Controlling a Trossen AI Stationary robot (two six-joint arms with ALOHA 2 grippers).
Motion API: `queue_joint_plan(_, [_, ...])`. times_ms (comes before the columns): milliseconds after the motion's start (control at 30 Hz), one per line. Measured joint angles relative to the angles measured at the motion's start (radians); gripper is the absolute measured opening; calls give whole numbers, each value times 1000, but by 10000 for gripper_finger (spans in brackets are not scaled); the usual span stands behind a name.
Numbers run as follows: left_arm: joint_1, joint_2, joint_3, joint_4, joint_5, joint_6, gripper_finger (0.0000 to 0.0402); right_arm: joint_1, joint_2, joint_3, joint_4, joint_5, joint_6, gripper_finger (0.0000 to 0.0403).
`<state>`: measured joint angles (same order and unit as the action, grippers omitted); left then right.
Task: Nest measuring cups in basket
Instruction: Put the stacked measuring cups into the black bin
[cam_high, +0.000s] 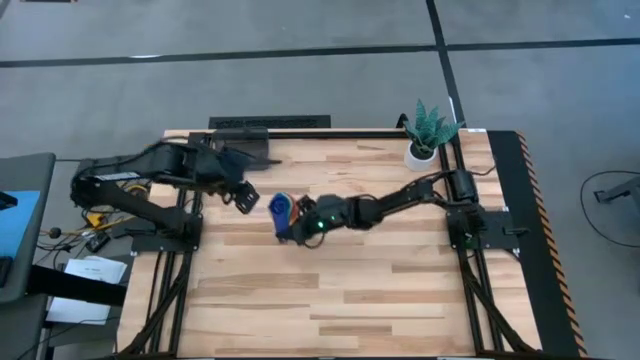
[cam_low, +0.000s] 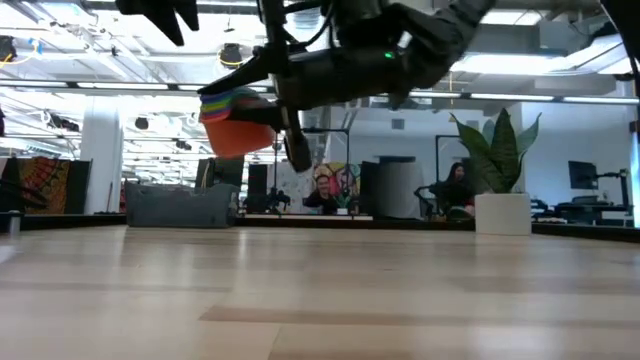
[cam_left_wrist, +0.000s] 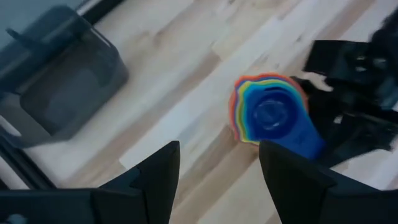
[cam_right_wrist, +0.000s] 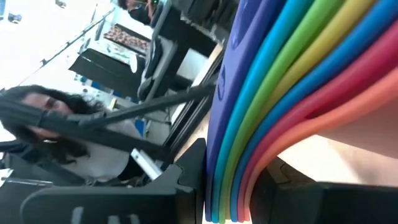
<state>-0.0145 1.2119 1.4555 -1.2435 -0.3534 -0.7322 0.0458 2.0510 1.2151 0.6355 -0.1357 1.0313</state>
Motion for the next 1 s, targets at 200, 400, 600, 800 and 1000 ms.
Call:
queue_joint_plan(200, [58, -96, 0, 23, 0, 87, 207, -85, 1, 113, -147, -31, -75, 93])
queue_joint_plan(400, [145, -129, -14, 38, -24, 181, 190, -163, 0, 162, -184, -72, -109, 93])
queue_joint_plan(600, [331, -125, -94, 116, 59, 258, 171, -233, 0, 163, -186, -167, -121, 93])
queue_joint_plan(800, [495, -126, -122, 168, 112, 277, 167, -301, 0, 163, -186, -272, -167, 93])
queue_joint_plan(1000, [606, -101, -122, 250, 164, 282, 167, -386, 23, 209, -186, -369, -222, 93])
